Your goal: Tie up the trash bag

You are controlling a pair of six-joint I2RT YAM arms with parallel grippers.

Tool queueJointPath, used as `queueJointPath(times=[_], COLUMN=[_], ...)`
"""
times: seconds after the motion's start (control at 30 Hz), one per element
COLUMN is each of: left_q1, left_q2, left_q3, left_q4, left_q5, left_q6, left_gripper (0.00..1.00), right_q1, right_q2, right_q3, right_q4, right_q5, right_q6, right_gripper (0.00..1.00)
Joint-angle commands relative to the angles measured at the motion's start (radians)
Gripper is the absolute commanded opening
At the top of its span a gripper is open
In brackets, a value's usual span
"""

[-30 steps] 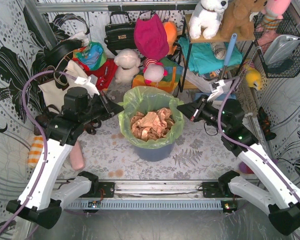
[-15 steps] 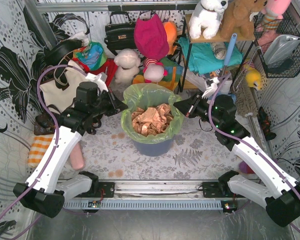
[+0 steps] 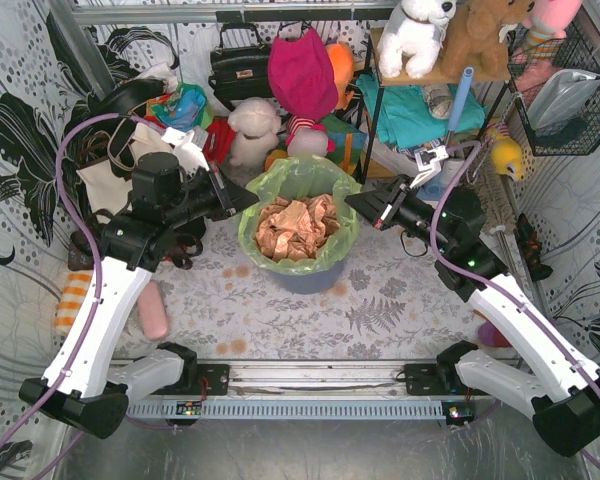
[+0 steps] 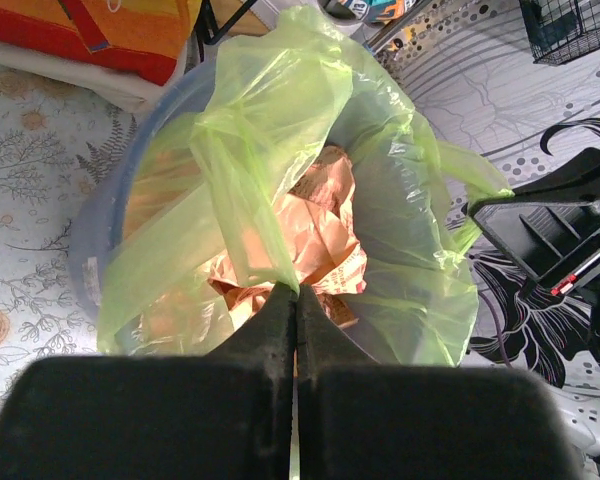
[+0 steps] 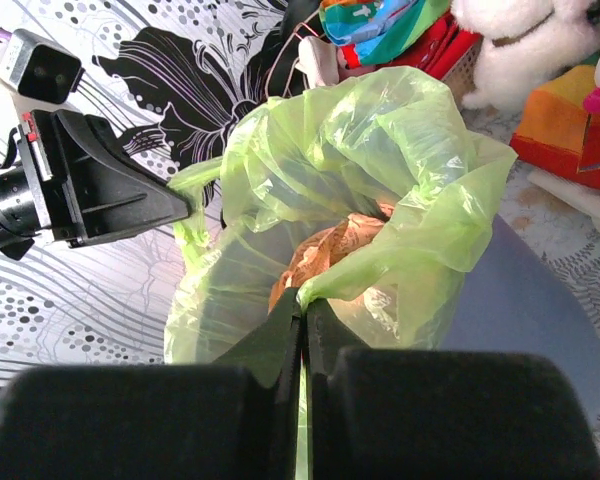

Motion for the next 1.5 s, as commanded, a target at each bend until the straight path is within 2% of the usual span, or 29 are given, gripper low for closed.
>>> queueJointPath(times=[0.0,0.23,0.47,0.67,0.83,1.07,1.3,1.47], left_q1=[0.000,0.000,0.001,0.000,0.000,0.000,0.000,0.000], left_q2=[-0.022,-0.026,-0.018,-0.034,-0.041,-0.013,0.043,0.042], left_q3=[0.016,-0.062,-0.086,-0.118,-0.083,0.043,0.199,0.216], left_q4=[0.074,0.064,-0.038,-0.098,-0.155,-0.176,-0.159,-0.137], left_q5=[0.038,0.009,-0.059,-0.055,-0.064,-0.027,0.056,0.088], left_q6=[-0.012,0.004,0.067,0.086,0.104,0.096,0.071,0.045], left_gripper=[0.00,0.00,0.00,0.00,0.00,0.00,0.00,0.00], right_q1=[0.001,0.002,0.001,0.001,0.001,0.001,0.001,0.000], right_q2=[-0.020,-0.033,-0.114,-0.180,-0.188,-0.114,0.013,0.056], right_q3=[0.035,-0.001,0.013,0.013,0.019,0.084,0.237,0.264], right_q4=[0.068,-0.103,-0.387,-0.509,-0.485,-0.300,-0.201,-0.173], right_q5=[-0.012,0.085,0.236,0.200,0.087,-0.007,-0.007,-0.006], right_q6=[0.028,0.021,-0.055,-0.094,-0.089,-0.032,-0.018,0.005], right_gripper=[0.00,0.00,0.00,0.00,0.00,0.00,0.00,0.00])
